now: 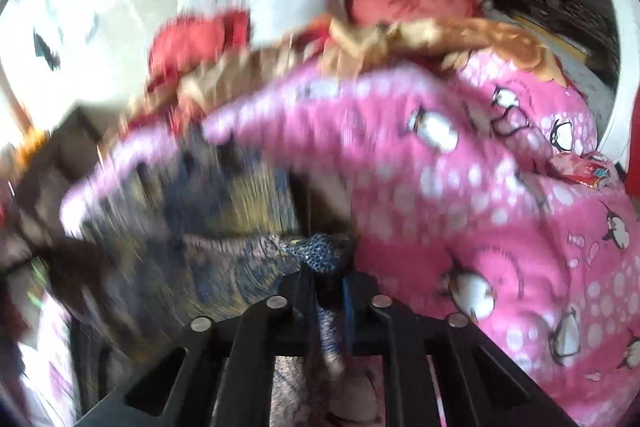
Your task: Fold small clothes
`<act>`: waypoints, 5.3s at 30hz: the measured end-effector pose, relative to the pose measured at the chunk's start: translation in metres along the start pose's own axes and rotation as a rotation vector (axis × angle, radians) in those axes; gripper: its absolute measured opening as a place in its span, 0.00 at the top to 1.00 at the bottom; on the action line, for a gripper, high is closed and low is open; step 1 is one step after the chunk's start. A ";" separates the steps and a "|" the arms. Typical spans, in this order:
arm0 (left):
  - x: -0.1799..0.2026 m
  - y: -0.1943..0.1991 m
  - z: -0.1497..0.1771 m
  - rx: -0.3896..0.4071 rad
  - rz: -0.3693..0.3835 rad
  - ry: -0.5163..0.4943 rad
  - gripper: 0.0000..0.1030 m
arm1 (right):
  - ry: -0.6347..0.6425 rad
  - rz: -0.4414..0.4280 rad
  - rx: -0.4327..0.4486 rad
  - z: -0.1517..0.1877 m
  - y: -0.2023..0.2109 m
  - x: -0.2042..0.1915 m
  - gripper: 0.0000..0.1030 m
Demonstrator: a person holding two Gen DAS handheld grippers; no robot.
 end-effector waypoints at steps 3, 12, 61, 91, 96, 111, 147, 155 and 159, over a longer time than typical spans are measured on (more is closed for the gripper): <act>0.002 -0.023 0.009 -0.041 -0.041 -0.007 0.97 | -0.024 0.004 0.069 -0.014 0.005 0.005 0.92; 0.006 -0.032 0.020 -0.091 -0.026 -0.055 0.92 | -0.120 0.016 0.049 0.008 0.024 0.031 0.41; 0.004 -0.057 0.055 -0.208 -0.027 0.013 0.64 | -0.040 -0.061 -0.056 0.036 0.037 -0.008 0.57; -0.008 -0.016 0.079 -0.215 -0.037 0.031 0.63 | -0.118 0.038 -0.025 0.016 0.021 0.036 0.68; -0.001 -0.014 0.079 -0.220 -0.027 0.029 0.63 | -0.062 0.094 -0.086 0.016 -0.018 0.033 0.65; -0.013 0.010 0.109 -0.234 -0.020 0.045 0.63 | -0.097 -0.061 -0.174 0.066 0.021 0.012 0.48; -0.058 0.078 0.214 -0.306 -0.058 0.056 0.46 | 0.052 0.079 -0.220 0.163 0.058 -0.014 0.98; -0.064 0.087 0.225 -0.300 -0.043 0.048 0.46 | 0.008 -0.235 -0.260 0.171 0.128 -0.050 0.55; -0.060 0.092 0.237 -0.319 -0.034 0.031 0.46 | 0.089 -0.349 -0.405 0.200 0.169 -0.075 0.53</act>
Point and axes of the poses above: each gripper's, at about its wrist camera, not at the fingertips, and y roughly against the way its jaws point, x to its right, z to its underside, the point moved 6 cm from there along -y, roughly the way its jaws point, and after that the axes turned 10 degrees about -z, right-handed, at the moved point
